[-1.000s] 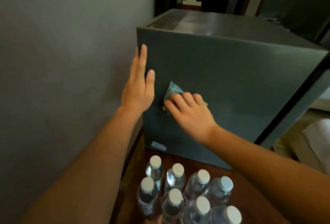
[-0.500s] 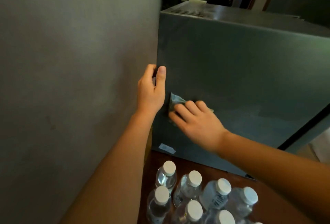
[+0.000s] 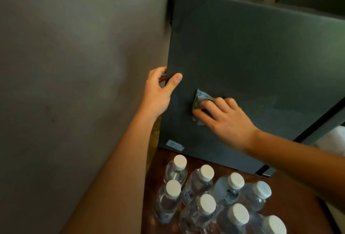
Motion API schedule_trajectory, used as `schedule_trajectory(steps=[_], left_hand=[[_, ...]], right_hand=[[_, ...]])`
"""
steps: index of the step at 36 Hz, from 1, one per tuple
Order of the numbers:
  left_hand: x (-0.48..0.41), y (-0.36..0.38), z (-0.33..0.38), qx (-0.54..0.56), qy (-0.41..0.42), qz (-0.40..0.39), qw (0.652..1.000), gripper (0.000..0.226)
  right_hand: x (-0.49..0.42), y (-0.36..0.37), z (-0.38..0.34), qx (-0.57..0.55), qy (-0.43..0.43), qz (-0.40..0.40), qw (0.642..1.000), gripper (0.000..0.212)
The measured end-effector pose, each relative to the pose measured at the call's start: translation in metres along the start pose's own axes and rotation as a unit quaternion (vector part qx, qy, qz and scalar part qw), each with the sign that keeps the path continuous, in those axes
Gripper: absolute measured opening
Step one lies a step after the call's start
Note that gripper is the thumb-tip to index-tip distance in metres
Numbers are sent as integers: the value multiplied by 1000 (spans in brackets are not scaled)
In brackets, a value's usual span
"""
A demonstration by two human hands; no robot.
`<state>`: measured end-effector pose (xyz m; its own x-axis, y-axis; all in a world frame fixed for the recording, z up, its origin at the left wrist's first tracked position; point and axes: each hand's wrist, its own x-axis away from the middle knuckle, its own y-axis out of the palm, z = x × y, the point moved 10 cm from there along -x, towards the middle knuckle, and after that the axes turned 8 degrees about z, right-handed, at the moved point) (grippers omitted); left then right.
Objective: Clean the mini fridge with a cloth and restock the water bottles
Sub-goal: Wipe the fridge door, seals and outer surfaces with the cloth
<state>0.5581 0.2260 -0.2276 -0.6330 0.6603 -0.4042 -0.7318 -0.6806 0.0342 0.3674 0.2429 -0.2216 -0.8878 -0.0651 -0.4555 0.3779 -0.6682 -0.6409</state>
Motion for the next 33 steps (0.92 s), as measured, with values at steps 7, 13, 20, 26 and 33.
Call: schedule_trajectory(steps=[7,13,20,26,33], left_hand=[[2,4,-8,-27,-19,4,999,34],[4,5,-5,-29,-6,15,999,32],[14,1,1,-19,12,56,998,33],[17,0,-6,-3,-12,75,997,44],[29,-5,11,16,45,134,990,49]], right_hand=[[-45,-21,18,7,83,74,994,37],[-14,-6,2,-10,41,22,999,40],[31,-36,56,0,93,59,994,42],[-5,-42,45,-12,118,93,989,33],[8,-21,23,-14,43,40,998,34]])
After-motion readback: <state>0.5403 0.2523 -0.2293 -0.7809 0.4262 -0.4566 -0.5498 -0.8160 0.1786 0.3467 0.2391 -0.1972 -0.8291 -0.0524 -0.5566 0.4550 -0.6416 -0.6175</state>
